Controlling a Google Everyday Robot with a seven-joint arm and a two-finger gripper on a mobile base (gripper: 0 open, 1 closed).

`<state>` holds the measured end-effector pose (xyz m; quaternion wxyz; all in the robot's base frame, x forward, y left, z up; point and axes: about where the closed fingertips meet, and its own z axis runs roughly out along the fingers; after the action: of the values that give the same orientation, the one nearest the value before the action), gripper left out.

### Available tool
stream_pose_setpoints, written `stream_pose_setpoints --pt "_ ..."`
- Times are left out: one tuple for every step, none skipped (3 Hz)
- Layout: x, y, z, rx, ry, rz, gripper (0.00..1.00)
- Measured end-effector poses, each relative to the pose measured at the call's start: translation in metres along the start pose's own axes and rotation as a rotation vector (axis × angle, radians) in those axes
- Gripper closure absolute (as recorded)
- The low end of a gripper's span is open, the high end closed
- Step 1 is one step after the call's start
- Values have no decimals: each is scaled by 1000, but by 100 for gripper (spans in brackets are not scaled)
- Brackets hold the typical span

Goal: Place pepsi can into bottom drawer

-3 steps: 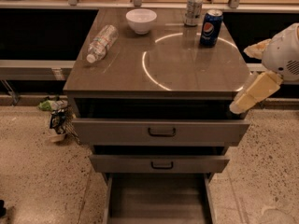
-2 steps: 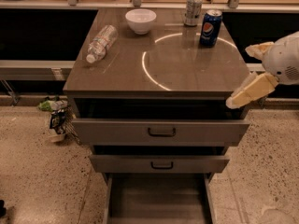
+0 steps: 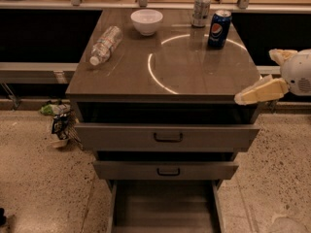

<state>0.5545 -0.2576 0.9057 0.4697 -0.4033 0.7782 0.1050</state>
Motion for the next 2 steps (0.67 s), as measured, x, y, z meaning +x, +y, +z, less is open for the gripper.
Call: stream_pose_setpoints --pt "-11 -20 3 69 -81 83 0" --pt "-11 -19 5 68 -82 88 0"
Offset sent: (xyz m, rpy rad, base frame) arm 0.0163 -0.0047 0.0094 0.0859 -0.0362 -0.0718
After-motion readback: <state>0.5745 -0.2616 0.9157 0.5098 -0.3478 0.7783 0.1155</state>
